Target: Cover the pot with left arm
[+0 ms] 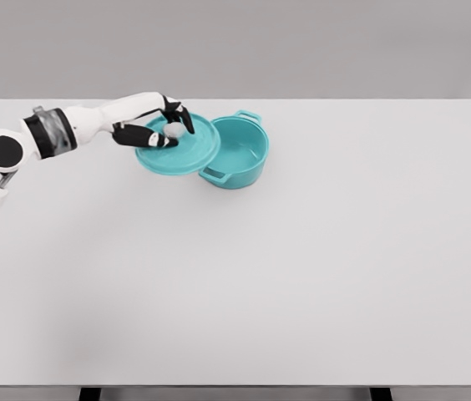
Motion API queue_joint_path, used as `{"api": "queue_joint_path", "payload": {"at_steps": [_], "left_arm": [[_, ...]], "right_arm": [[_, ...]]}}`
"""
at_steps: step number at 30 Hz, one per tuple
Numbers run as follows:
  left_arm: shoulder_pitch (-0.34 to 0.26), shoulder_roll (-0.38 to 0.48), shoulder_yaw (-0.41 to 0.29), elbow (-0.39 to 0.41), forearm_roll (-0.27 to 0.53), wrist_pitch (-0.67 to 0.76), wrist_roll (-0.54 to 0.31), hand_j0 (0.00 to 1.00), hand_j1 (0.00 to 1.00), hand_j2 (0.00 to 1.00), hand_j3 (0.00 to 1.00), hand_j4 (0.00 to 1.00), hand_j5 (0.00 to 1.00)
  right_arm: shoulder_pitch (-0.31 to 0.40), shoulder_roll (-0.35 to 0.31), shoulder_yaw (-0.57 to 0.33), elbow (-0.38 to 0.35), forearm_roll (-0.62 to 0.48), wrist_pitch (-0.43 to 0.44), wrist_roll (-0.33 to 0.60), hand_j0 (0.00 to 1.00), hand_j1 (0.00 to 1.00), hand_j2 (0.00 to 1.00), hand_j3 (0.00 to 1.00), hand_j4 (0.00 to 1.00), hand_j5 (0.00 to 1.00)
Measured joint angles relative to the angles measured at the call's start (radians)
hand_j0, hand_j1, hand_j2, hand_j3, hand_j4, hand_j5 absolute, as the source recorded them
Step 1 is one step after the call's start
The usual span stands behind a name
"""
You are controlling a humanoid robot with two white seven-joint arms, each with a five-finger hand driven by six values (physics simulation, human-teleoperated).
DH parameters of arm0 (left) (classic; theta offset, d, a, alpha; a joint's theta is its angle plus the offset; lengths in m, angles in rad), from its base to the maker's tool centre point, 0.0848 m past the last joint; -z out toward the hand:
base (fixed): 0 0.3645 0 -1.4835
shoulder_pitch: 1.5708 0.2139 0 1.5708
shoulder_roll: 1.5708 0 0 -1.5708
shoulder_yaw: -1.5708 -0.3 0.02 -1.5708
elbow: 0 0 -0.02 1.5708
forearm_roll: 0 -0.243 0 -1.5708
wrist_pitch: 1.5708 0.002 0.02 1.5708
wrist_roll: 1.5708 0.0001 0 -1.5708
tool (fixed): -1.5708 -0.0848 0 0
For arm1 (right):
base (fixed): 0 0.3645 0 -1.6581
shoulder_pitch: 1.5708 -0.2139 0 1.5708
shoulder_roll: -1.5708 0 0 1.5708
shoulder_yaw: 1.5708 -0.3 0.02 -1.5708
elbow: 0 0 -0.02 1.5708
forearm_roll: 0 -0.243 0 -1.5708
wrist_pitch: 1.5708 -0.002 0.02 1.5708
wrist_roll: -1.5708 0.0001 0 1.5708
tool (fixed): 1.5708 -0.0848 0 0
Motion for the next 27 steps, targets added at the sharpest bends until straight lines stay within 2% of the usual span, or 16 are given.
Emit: {"api": "queue_joint_path", "payload": {"at_steps": [7,27], "left_arm": [[-0.018,-0.049,0.0,0.07,-0.022,-0.001,-0.001,0.48,0.48,0.48,0.48,0.48,0.48],[-0.052,-0.139,0.003,0.193,-0.059,-0.001,0.007,0.49,0.49,0.49,0.49,0.49,0.49]], "right_arm": [[0.0,0.0,0.0,0.0,0.0,0.0,0.0,1.0,1.0,1.0,1.0,1.0,1.0],[0.0,0.0,0.0,0.0,0.0,0.0,0.0,1.0,1.0,1.0,1.0,1.0,1.0]]}}
